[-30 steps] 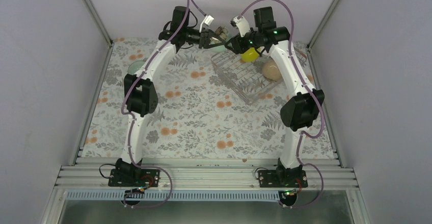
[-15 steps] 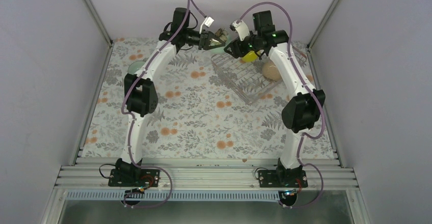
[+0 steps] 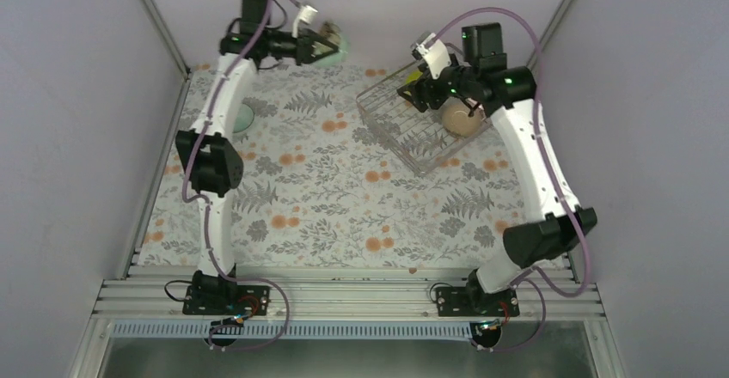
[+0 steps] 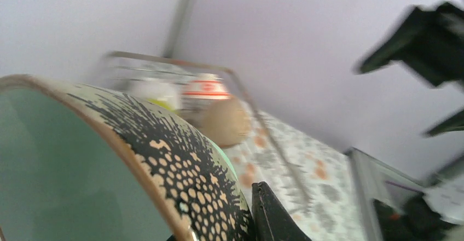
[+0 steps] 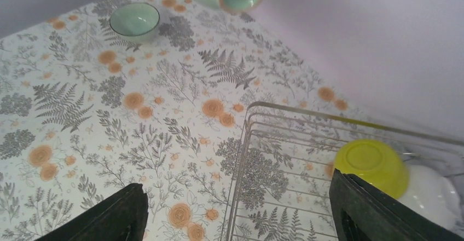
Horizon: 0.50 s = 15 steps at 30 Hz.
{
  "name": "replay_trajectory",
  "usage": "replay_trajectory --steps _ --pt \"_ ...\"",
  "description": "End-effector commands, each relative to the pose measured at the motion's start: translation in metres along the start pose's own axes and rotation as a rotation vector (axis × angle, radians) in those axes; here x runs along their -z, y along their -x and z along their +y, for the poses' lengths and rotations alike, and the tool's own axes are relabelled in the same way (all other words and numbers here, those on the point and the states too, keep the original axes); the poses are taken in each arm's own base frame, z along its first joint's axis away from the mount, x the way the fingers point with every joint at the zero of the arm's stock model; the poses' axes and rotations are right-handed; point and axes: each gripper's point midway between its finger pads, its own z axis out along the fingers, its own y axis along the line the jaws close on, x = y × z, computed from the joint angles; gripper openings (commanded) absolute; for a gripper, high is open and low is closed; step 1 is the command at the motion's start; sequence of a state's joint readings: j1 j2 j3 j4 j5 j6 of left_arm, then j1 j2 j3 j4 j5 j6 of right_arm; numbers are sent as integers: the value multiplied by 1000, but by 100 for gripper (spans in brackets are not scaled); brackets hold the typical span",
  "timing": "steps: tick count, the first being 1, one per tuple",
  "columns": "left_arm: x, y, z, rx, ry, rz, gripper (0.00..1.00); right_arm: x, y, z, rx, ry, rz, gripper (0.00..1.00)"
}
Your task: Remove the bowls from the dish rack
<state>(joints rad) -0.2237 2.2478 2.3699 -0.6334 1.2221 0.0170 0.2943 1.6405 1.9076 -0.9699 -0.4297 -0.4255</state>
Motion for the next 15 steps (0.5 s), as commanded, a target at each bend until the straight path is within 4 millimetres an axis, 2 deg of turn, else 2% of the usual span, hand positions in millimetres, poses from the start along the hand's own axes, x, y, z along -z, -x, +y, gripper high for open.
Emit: replay_trajectory --steps 1,5,7,9,12,15 --pt "77 33 14 -150 251 -27 3 28 3 14 39 -9 -2 81" --pt "123 30 32 -229 516 57 2 28 -4 10 41 -36 24 81" --pt "145 20 43 -246 633 118 2 25 -8 10 38 -35 31 81" --pt "165 5 56 -257 756 210 2 22 -10 10 37 -34 32 81" --pt "189 -29 72 -234 884 372 2 18 -13 10 30 -28 32 81" --pt "208 -66 83 -160 924 505 2 17 -14 11 32 -22 26 82"
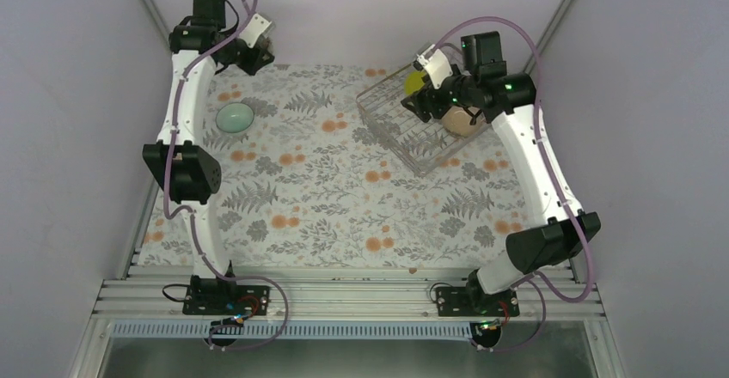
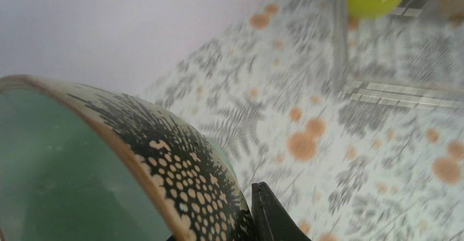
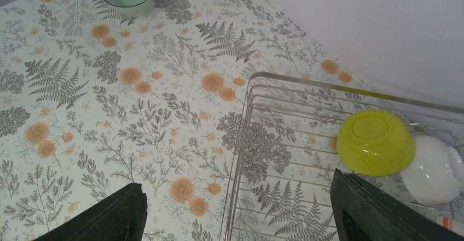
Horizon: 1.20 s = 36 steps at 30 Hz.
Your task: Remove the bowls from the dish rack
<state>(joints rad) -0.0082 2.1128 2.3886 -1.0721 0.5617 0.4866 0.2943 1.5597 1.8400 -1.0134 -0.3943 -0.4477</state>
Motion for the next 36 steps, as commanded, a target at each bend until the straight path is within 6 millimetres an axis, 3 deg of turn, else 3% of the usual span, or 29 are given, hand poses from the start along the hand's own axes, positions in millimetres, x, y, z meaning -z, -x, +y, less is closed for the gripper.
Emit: replay_trajectory --steps 1,7,12,28,36 --pt "18 -56 26 -81 158 251 2 -3 1 2 20 1 -12 82" --pt "33 -120 63 -36 311 444 2 -7 -10 1 27 -16 5 82" --pt "32 -161 72 -50 383 542 2 -11 -19 -2 30 -33 24 81" --pt "-16 -201 80 24 337 591 2 -13 -24 -2 14 -40 23 81" --pt "-34 -204 71 6 312 604 2 -11 -21 -1 10 -40 8 81"
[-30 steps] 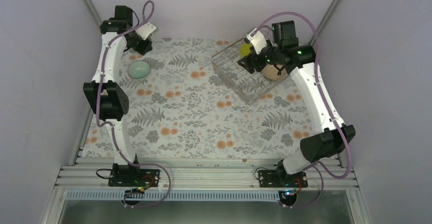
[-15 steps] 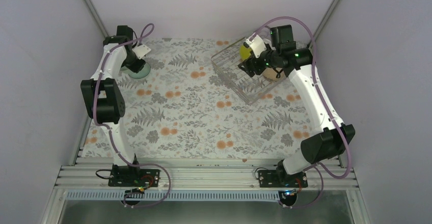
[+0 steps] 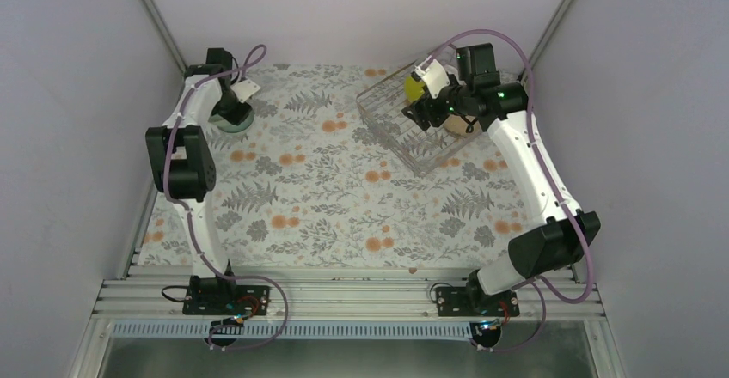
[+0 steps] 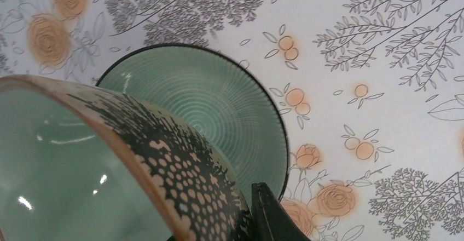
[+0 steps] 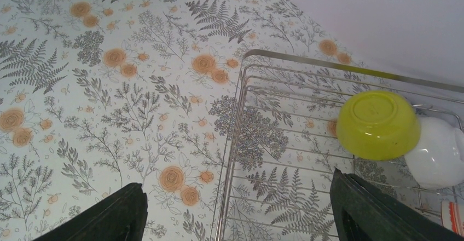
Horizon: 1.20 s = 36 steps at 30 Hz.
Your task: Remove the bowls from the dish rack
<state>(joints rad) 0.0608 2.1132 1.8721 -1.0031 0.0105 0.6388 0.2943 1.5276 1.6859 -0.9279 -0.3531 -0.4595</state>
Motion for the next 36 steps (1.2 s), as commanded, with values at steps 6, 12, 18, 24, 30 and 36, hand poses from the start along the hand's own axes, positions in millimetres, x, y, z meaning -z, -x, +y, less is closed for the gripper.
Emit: replay_trajectory --steps 6,12,18,24,30,36 --pt "-1 28 1 -21 74 -53 2 6 6 2 5 -15 -39 81" --pt "-18 22 5 -24 139 -16 2 6 6 2 2 -14 -41 81" --pt "-23 19 9 -19 168 8 2 7 5 3 0 -15 -43 81" --pt "-24 18 16 -20 212 20 2 7 3 4 -6 -13 -46 81" --pt "-30 15 12 -21 201 43 2 10 4 2 -5 -25 -48 81" --pt "-33 14 6 -22 179 52 2 12 4 3 -2 -28 -50 81"
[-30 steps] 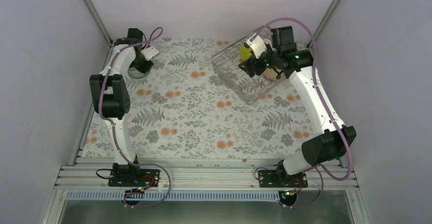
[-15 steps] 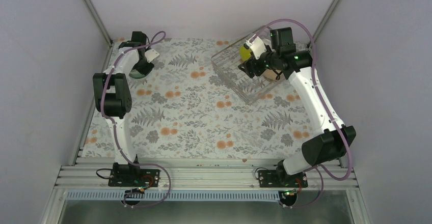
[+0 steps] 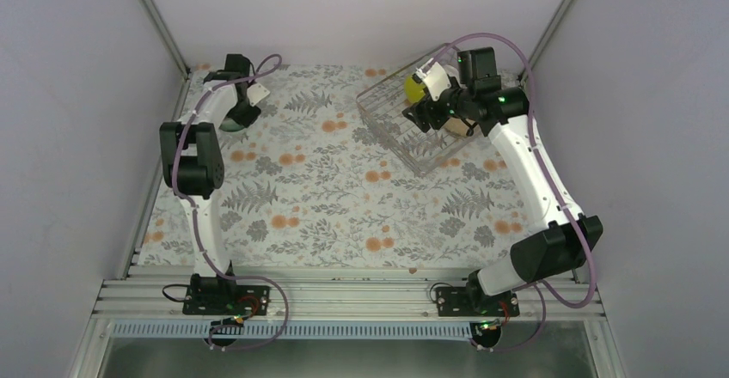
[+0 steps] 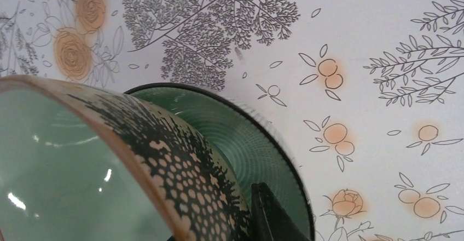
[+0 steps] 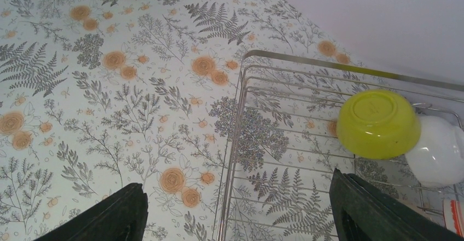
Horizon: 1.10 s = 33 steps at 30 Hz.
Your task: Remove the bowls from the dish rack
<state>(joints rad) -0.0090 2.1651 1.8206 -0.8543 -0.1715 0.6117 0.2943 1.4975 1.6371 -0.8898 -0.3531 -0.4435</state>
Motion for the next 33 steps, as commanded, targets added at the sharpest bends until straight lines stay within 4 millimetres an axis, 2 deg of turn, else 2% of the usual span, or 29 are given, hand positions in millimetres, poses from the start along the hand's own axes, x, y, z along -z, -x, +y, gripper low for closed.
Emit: replay_trajectory --steps 1,6,7,10,18,25,27,33 --pt "-2 2 1 13 16 6 2 11 6 2 6 -20 -33 81" --pt "-3 0 -4 8 12 20 3 11 4 1 4 -23 -29 81" --pt "-3 0 -4 9 13 25 6 12 4 1 3 -23 -30 81" --pt "-2 -2 -6 16 7 35 32 13 4 2 5 -23 -31 81" --pt "25 8 -15 4 8 40 61 14 5 2 4 -20 -34 81" --pt "70 29 -18 1 2 -8 67 15 4 2 2 -21 -32 81" --pt "77 31 -17 5 0 -13 69 16 4 2 5 -23 -34 81" --pt "63 19 -28 3 -38 38 69 20 7 2 8 -25 -39 81"
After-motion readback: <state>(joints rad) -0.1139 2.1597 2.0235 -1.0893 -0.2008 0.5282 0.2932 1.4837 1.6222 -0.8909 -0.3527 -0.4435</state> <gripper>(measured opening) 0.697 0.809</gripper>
